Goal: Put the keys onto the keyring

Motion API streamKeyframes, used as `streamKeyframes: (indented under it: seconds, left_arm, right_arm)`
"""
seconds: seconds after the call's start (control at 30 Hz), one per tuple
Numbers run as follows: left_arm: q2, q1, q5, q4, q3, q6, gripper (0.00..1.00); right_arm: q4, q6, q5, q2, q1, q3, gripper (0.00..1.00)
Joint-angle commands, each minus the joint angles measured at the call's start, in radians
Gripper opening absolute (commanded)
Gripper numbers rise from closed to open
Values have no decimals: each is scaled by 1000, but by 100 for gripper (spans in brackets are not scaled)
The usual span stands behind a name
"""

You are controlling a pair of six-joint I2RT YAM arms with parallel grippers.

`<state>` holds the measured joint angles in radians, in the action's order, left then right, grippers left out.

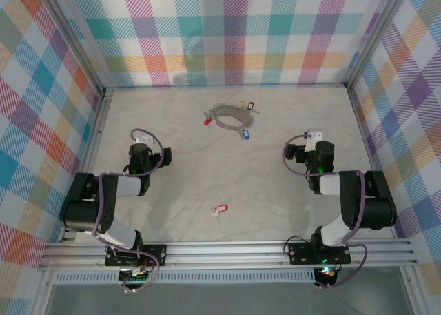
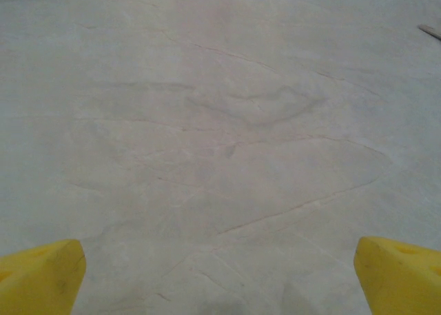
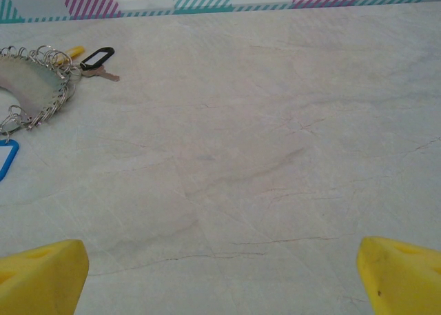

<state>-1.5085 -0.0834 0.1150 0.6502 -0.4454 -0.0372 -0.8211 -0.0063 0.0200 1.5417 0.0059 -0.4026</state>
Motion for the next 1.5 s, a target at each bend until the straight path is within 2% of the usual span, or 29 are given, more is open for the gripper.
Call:
streamKeyframes:
  seconds: [0.0, 0.07, 0.2, 0.27, 0.33, 0.4, 0.43, 0.47, 0.5, 0.57, 0.63, 0.7, 0.87, 0.93, 1.0, 1.03, 1.1, 1.27, 1.47]
  left_arm:
    - [164, -8, 119, -165, -55, 54, 100]
    - [268, -7, 211, -294, -80, 130, 100]
    - [443, -5, 233, -659, -209, 72, 100]
    - [490, -4, 151, -765, -259, -40, 100]
    - [508, -4, 141, -823, -274, -53, 100]
    - [499, -4, 233, -790, -254, 82, 100]
    - [484, -4, 289, -760, -234, 198, 100]
    - [463, 1, 291, -743, -227, 273, 100]
    - [433, 6, 203, -746, -236, 255, 100]
    - [363, 5, 71, -802, -297, 227, 100]
    - [286, -1, 1, -910, -393, 205, 100]
    - [228, -18, -65, -977, -457, 145, 100]
    - [233, -23, -96, -937, -435, 140, 100]
    - [247, -23, -72, -937, -422, 130, 100]
    - [268, -24, -39, -938, -415, 125, 100]
    - [279, -25, -28, -937, -408, 127, 100]
    - [303, -27, -18, -919, -386, 131, 100]
    - [321, -35, 4, -899, -377, 141, 100]
    - [364, -63, 58, -902, -366, 128, 100]
  right_arm:
    - [37, 3, 41, -50, -4, -18, 100]
    - [101, 10, 33, -114, -3, -19, 100]
    - [297, 92, -20, -281, 0, -17, 100]
    - [454, 203, -149, -361, 4, -40, 100]
    - [621, 311, -301, -419, 5, -74, 100]
    - [775, 445, -473, -443, 2, -119, 100]
    - [815, 498, -521, -441, 2, -132, 100]
    - [848, 546, -561, -434, 0, -145, 100]
    - [862, 557, -548, -424, -4, -158, 100]
    - [899, 495, -430, -393, -6, -219, 100]
    - [973, 484, -307, -338, -6, -301, 100]
    - [967, 453, -127, -265, 3, -360, 100]
    - [955, 347, 57, -71, 150, -531, 100]
    - [930, 341, 203, 8, 192, -604, 100]
    - [811, 394, 421, 85, 214, -643, 100]
    - [763, 424, 465, 115, 230, -654, 100]
    - [728, 436, 480, 188, 289, -711, 100]
    - [930, 329, 403, 396, 396, -990, 100]
    - [1068, 314, 294, 602, 433, -1234, 100]
